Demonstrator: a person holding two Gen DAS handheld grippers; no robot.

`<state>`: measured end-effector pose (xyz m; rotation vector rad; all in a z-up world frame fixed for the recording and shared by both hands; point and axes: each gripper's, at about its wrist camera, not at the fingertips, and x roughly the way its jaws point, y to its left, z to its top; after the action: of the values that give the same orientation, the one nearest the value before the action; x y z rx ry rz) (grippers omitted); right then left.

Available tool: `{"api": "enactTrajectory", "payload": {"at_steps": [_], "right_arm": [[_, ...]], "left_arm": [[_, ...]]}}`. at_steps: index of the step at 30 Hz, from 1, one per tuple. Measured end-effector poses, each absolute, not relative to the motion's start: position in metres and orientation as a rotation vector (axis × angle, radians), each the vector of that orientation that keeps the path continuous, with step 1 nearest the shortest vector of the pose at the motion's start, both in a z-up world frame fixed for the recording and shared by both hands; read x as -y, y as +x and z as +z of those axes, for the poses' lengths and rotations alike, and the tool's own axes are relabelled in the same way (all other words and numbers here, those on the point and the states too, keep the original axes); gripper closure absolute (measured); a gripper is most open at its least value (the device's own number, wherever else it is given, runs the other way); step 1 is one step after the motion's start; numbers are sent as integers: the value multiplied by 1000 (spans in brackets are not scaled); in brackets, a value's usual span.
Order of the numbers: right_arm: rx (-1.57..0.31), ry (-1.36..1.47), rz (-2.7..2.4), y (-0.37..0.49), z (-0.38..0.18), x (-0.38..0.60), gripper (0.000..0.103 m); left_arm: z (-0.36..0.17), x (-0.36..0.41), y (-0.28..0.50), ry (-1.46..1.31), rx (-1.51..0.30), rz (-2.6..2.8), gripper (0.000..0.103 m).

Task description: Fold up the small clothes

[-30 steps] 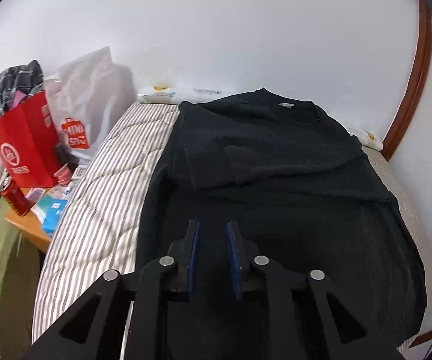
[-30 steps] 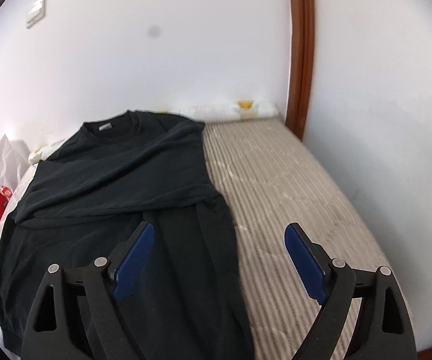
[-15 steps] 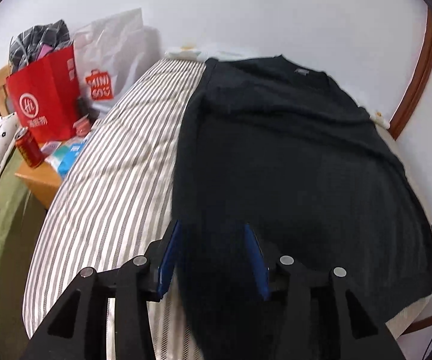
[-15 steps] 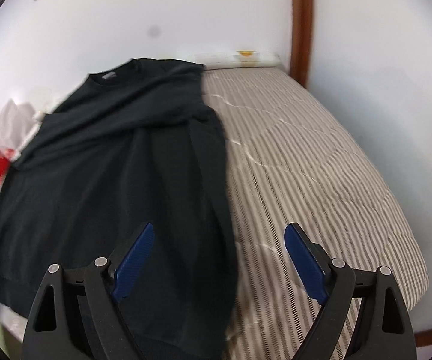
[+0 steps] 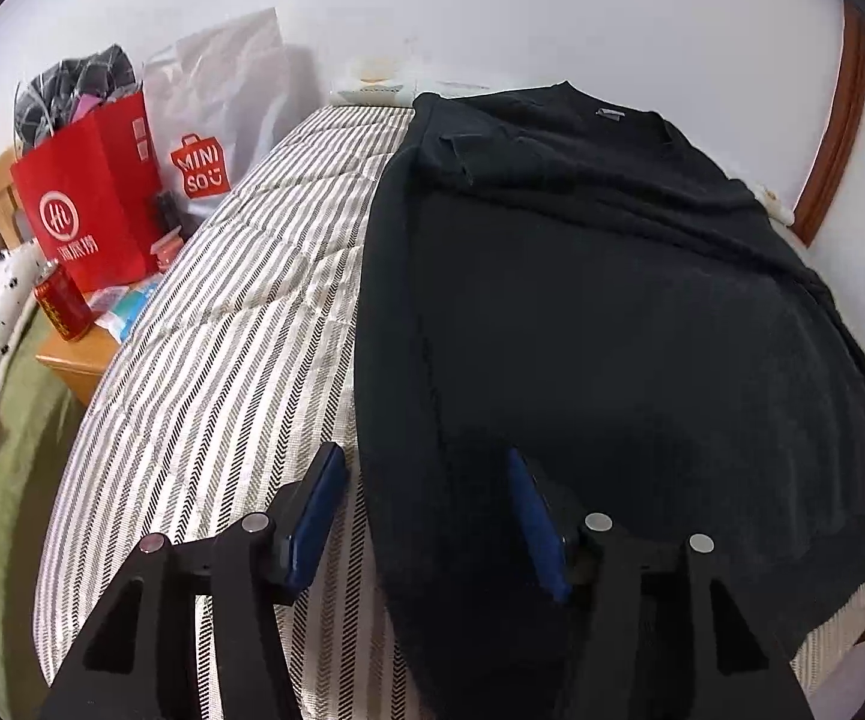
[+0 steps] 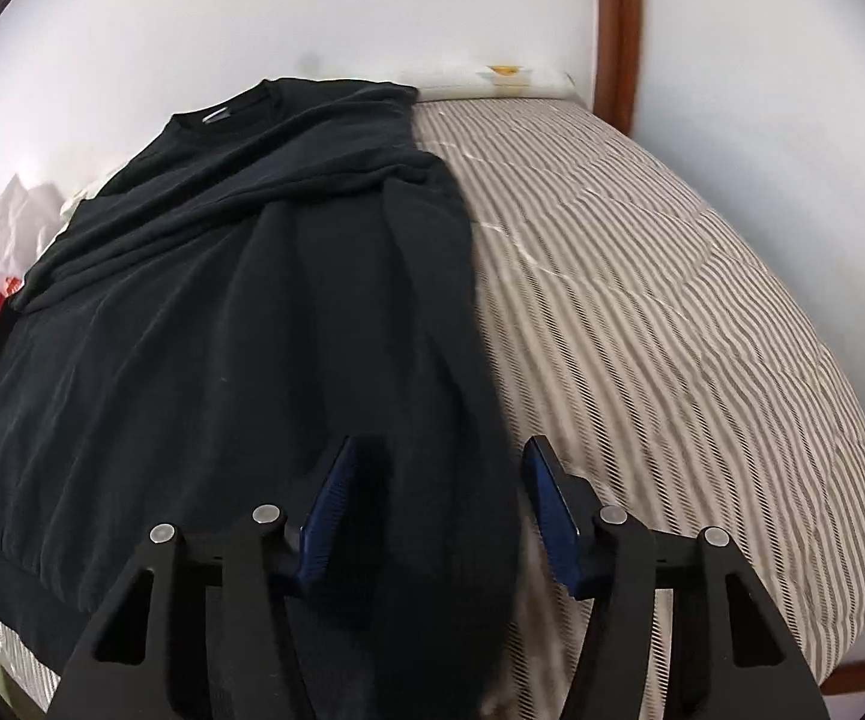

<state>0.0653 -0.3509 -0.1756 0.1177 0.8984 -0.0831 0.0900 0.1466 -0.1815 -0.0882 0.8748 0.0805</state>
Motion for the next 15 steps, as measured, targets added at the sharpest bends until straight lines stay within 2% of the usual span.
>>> {"api": "enactTrajectory", "payload": {"at_steps": [2, 5, 6, 7, 15], "right_arm": [[-902, 126, -64, 70, -175, 346, 53], [-902, 131, -41, 73, -175, 343, 70], [-903, 130, -28, 74, -175, 342, 83], [-902, 137, -17, 74, -174, 342, 92], [-821, 241, -11, 46, -151, 371, 94]], "left_arm": [[-182, -143, 91, -65, -875, 92, 50], [-181, -140, 90, -68, -872, 85, 63], [-180, -139, 90, -69, -875, 85, 75], [-179, -137, 90, -68, -886, 70, 94], [-149, -140, 69, -134, -834, 38, 95]]}}
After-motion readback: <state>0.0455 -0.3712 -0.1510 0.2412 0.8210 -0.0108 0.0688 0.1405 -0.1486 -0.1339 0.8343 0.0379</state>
